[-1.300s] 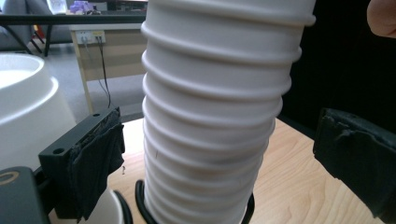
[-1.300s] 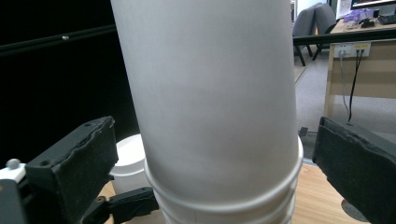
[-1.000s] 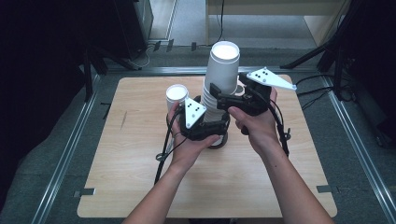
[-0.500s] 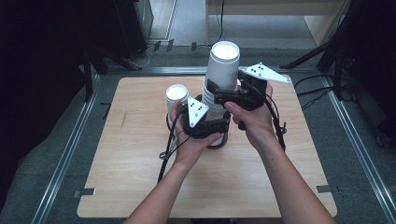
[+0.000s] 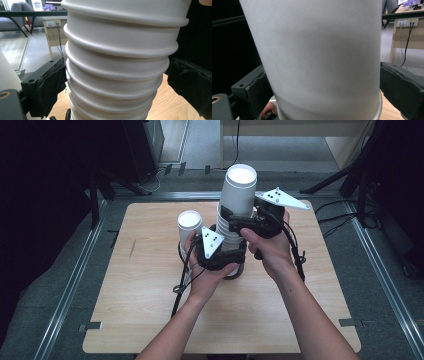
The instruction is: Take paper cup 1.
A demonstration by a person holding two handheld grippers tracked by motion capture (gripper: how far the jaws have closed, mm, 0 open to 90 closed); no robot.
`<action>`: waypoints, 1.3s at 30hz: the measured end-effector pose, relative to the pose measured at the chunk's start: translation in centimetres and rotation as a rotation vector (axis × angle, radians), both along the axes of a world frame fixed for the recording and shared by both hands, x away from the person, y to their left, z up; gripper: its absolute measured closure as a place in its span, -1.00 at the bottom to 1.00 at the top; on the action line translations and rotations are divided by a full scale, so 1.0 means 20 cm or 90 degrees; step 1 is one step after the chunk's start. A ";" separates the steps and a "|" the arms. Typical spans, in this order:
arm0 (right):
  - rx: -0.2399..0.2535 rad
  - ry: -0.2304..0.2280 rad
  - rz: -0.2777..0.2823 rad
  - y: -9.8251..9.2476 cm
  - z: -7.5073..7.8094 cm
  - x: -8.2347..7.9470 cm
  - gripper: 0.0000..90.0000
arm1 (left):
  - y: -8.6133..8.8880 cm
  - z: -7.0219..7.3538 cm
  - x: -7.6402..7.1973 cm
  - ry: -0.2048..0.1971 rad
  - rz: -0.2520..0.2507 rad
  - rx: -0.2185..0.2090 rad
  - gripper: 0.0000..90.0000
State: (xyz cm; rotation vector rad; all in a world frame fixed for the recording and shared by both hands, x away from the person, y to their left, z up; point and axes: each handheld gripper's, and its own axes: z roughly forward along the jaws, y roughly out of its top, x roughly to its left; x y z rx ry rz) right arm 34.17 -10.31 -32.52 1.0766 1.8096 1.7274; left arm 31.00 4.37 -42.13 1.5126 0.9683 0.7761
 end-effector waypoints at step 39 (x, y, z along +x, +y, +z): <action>-0.033 -0.050 -0.021 0.04 0.05 -0.01 -0.74 | 0.01 -0.03 -0.01 -0.009 0.006 -0.004 -0.84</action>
